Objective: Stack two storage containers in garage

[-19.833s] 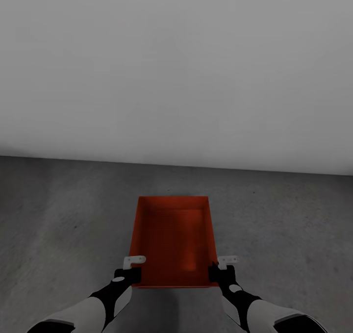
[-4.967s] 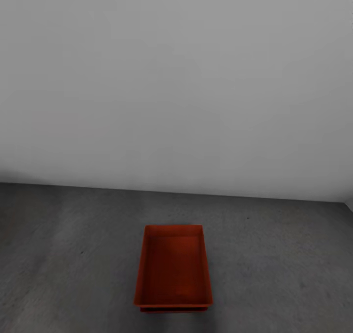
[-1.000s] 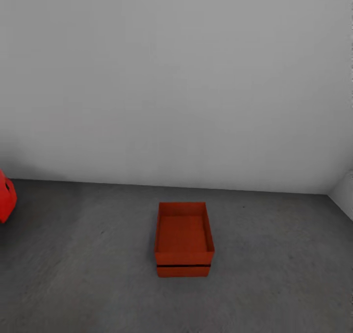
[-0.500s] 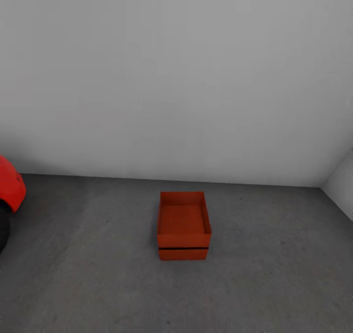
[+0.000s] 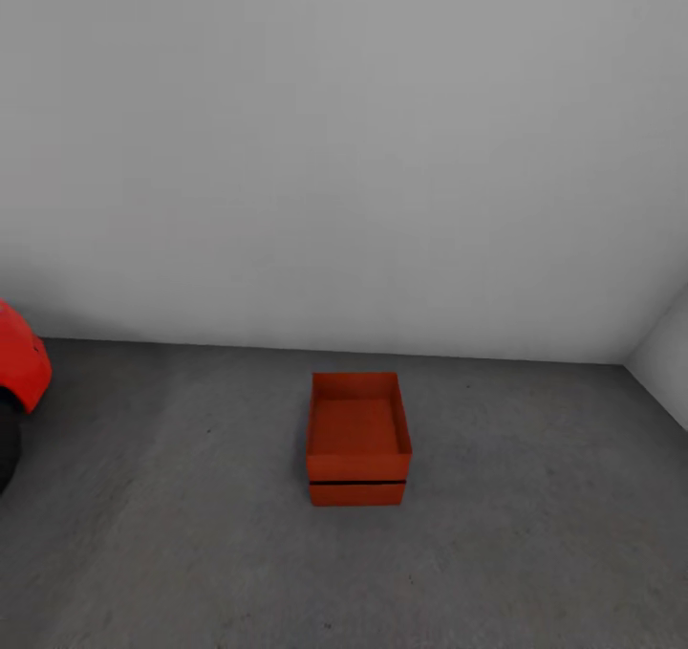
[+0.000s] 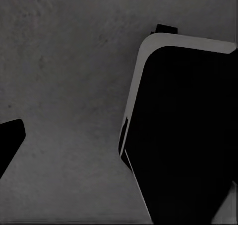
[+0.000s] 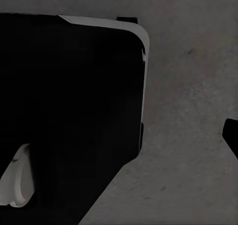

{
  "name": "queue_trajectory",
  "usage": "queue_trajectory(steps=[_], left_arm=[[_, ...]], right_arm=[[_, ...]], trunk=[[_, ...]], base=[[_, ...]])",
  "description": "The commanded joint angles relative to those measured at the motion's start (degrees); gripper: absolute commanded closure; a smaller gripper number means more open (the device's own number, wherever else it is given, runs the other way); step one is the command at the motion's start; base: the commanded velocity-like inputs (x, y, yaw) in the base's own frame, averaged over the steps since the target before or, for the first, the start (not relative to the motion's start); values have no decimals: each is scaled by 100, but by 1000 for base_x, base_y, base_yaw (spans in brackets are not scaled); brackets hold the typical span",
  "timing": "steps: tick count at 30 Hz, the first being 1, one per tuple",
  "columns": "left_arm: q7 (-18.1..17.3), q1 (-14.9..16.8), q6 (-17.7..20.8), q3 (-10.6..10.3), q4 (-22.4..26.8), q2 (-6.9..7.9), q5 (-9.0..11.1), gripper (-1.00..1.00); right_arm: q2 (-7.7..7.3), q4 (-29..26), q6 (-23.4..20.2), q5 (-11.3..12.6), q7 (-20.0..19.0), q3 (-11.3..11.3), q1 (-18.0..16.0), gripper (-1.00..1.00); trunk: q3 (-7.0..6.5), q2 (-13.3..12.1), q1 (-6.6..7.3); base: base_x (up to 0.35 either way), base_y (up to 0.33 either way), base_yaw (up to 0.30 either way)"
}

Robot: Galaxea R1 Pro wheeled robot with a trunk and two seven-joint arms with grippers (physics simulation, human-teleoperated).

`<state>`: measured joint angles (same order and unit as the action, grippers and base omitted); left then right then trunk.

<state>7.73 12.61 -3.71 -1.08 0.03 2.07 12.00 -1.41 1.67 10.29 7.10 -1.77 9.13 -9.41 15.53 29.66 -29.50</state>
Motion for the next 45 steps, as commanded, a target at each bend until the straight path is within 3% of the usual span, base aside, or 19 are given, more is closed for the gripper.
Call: queue_trajectory(steps=[1,9,45], left_arm=[[-9,-11,-17,-17,-6,-5,38,-100],[-93,-124,-49,-23,-5,-95,38,-100],[-79,-136,-105,-40,49,-77,-28,-100]], right_arm=[[0,18,38,63,-20,46,-6,-100],[-3,18,67,92,-16,12,-7,-100],[-7,18,89,93,0,5,-7,-100]], trunk=[[8,8,-2],[-11,8,-2],[-338,8,-2]], base=[[0,0,0],[0,0,0],[0,0,0]])
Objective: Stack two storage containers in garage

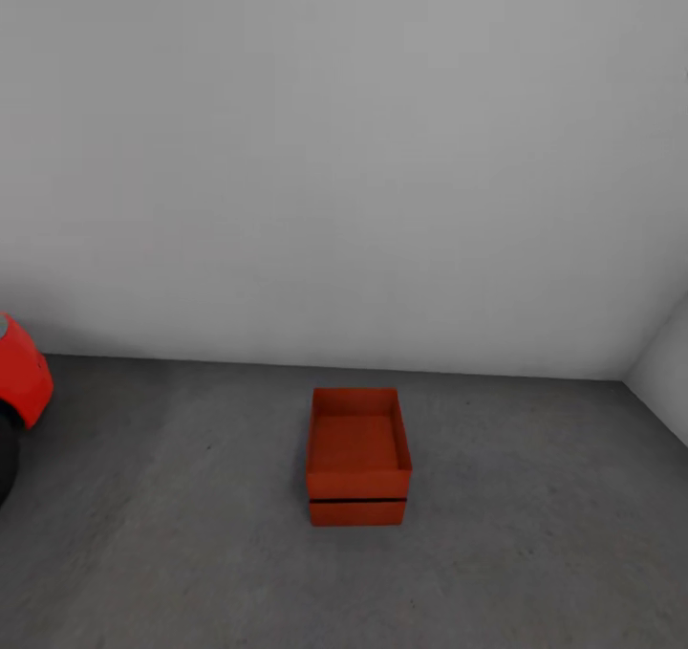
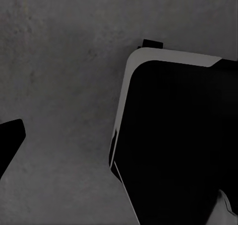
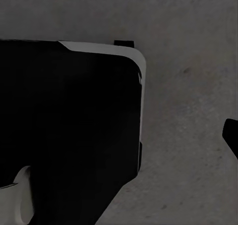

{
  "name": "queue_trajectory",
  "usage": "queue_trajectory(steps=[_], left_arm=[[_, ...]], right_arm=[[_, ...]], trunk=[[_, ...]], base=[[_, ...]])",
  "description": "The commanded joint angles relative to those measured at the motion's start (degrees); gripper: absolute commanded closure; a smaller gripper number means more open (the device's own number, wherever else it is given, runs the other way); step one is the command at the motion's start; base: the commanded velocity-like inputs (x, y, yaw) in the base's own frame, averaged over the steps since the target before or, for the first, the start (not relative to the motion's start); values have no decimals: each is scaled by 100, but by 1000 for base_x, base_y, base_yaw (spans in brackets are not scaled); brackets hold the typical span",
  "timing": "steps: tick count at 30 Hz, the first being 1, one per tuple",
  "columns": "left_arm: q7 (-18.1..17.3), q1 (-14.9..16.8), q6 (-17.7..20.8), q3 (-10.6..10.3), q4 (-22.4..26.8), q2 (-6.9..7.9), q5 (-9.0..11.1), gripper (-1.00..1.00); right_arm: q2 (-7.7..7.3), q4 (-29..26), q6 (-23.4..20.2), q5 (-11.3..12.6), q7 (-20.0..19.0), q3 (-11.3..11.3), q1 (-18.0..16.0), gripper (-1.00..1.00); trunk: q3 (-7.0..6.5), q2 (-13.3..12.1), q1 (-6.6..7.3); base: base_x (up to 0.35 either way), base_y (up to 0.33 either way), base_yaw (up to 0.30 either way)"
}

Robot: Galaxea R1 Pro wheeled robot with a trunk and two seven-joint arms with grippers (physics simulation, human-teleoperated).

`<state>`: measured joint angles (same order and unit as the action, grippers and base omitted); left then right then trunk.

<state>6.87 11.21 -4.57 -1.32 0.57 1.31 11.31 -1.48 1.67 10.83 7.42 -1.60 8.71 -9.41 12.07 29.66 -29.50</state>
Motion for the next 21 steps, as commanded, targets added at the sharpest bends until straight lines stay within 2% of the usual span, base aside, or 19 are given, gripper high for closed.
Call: queue_trajectory(steps=[1,21], left_arm=[[6,4,-20,-20,-5,0,40,-100],[6,4,-19,-24,-5,1,30,-100]], right_arm=[[0,18,34,62,-16,46,-7,-100],[3,18,50,67,-24,52,-8,-100]], trunk=[[-1,8,-2],[-186,8,-2]], base=[[0,0,0],[0,0,0]])
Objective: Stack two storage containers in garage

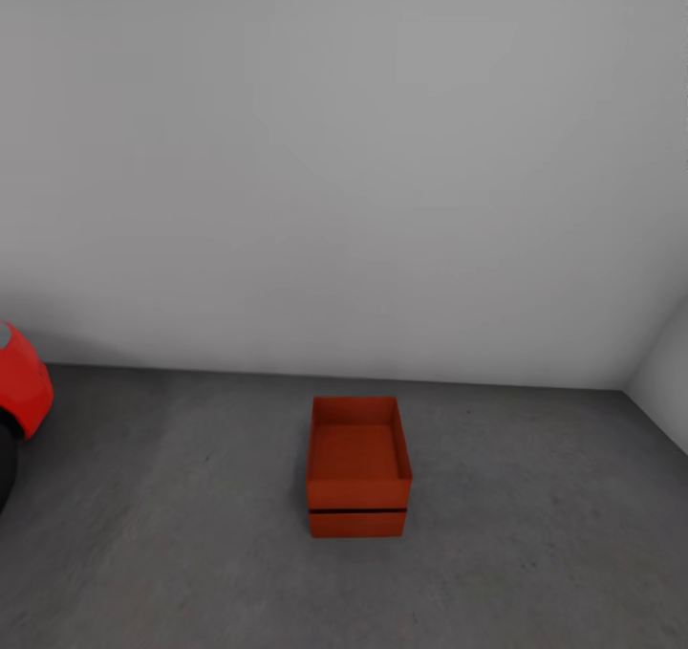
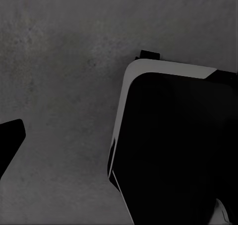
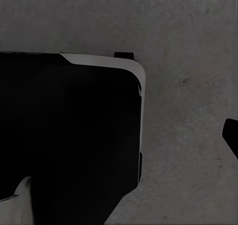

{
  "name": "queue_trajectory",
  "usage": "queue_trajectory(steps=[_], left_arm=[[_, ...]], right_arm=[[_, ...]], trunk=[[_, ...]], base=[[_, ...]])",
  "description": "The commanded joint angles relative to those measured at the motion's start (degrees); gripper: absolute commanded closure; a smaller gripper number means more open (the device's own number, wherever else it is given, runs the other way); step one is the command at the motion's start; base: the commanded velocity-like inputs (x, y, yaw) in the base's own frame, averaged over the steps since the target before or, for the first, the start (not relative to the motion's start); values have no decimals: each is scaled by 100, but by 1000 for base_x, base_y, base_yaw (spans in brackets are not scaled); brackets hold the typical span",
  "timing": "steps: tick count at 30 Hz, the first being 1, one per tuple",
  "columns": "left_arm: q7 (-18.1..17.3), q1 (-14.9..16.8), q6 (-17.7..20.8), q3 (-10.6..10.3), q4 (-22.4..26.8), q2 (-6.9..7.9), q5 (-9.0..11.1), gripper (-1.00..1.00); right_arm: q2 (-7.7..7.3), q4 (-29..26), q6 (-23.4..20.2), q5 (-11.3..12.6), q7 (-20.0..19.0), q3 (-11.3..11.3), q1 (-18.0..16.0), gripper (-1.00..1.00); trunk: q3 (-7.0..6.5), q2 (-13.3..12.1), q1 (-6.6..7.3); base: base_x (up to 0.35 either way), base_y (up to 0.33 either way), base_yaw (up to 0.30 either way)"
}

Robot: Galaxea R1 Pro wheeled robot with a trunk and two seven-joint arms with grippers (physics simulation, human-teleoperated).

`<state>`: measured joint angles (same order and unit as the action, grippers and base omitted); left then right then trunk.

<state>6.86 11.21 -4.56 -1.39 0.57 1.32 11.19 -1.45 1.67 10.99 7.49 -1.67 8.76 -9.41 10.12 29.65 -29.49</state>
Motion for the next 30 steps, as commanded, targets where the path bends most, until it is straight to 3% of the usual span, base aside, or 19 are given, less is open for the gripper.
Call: queue_trajectory(steps=[1,30], left_arm=[[6,4,-19,-20,-5,-1,42,-100],[4,4,-21,-22,-5,-1,42,-100]], right_arm=[[2,18,35,60,-17,45,-6,-100],[-3,18,38,66,-9,33,-8,-100]], trunk=[[0,8,-2],[-268,8,-2]], base=[[0,0,0],[0,0,0]])
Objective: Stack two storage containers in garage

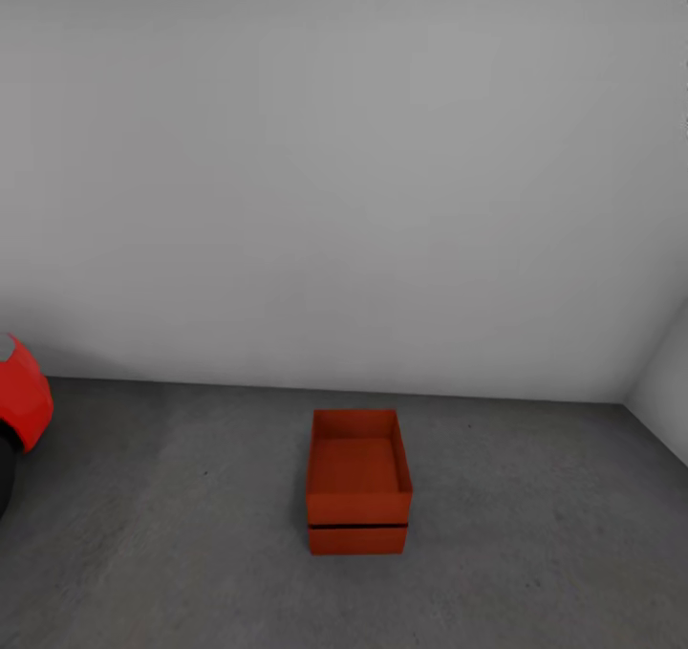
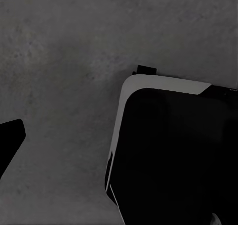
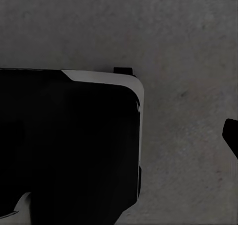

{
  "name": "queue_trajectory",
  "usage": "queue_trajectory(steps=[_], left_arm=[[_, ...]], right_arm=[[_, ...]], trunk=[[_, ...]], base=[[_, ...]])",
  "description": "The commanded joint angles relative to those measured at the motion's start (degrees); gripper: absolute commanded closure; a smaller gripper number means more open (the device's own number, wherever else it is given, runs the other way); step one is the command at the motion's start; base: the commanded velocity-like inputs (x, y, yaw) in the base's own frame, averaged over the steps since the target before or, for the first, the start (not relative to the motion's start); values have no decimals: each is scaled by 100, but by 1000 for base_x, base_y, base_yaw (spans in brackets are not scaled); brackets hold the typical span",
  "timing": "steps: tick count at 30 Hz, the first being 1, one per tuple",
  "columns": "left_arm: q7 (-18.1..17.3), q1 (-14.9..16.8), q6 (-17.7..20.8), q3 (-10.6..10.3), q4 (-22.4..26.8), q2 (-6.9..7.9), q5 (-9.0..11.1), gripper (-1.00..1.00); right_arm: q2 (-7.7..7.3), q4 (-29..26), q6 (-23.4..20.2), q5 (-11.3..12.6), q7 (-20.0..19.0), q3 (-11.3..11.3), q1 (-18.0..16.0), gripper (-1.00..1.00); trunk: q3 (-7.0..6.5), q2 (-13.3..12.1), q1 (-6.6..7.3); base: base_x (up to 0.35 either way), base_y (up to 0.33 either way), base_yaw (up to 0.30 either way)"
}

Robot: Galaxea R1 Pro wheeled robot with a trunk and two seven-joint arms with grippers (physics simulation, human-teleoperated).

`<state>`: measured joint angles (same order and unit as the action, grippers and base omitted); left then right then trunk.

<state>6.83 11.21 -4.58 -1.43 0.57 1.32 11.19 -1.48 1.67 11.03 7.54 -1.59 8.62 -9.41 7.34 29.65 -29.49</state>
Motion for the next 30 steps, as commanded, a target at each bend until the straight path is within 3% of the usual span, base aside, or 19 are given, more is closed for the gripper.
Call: queue_trajectory(steps=[1,30], left_arm=[[8,4,-19,-17,-5,-1,42,-100],[11,4,-20,-17,-5,-1,46,-100]], right_arm=[[0,18,35,61,-17,46,-8,-100],[-1,22,31,54,45,52,-8,-100]], trunk=[[1,9,-2],[-268,9,-2]], base=[[0,0,0],[0,0,0]])
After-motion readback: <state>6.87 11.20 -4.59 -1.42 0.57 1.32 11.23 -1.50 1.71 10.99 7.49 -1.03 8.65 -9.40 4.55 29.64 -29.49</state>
